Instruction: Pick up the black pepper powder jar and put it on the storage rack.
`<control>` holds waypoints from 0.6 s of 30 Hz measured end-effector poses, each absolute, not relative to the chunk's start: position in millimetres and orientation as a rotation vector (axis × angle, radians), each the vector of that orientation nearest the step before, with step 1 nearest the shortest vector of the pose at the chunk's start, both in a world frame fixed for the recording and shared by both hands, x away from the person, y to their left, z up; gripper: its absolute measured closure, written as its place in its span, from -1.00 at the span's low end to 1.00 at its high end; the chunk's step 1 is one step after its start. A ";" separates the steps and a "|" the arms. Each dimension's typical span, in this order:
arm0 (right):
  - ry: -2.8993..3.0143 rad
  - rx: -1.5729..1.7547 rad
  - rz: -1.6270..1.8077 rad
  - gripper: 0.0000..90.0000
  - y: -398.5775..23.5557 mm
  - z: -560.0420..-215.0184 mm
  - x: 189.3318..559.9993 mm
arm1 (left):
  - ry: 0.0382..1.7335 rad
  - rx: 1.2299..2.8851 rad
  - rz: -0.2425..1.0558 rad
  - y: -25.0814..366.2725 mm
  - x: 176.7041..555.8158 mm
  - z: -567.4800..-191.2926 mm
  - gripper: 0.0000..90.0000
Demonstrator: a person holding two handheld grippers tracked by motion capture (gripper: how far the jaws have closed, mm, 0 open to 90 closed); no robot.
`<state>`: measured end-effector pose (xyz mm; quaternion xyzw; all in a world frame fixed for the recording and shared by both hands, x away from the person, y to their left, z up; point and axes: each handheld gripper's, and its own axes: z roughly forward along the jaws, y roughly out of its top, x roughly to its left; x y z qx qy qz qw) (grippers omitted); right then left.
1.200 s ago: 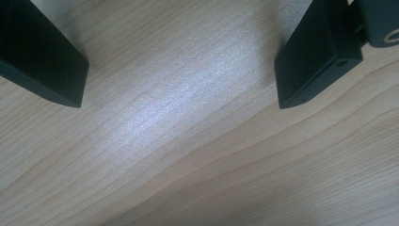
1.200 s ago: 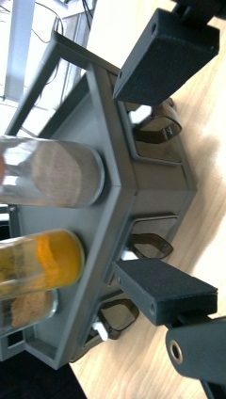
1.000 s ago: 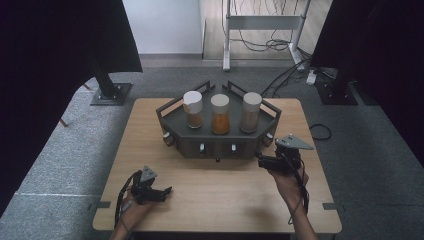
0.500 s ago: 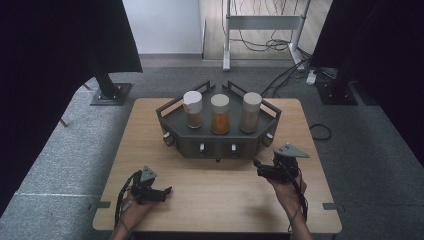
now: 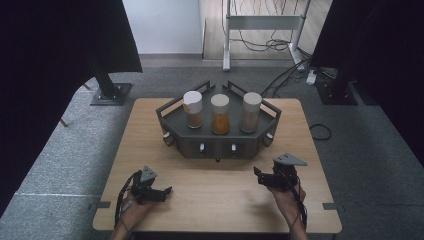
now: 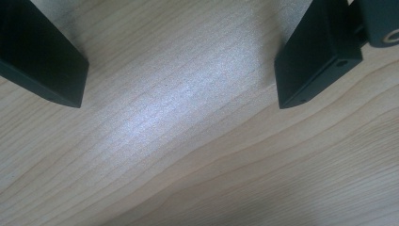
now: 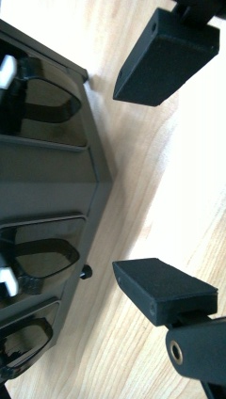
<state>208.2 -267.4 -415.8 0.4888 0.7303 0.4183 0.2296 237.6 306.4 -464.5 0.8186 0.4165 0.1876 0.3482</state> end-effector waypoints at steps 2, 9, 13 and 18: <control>2.012 1.357 1.147 -0.66 -267.6 -418.8 207.9 | 1.080 2.122 0.486 306.4 237.5 -464.5 -0.93; 2.018 1.381 1.136 -0.66 -268.5 -433.3 207.1 | 1.080 2.122 0.486 306.4 237.6 -464.5 -0.93; 2.022 1.400 1.122 -0.66 -269.0 -443.7 207.8 | 1.080 2.122 0.486 306.4 237.6 -464.5 -0.93; 2.024 1.427 1.098 -0.66 -269.1 -454.6 208.4 | 1.080 2.122 0.486 306.4 237.6 -464.5 -0.93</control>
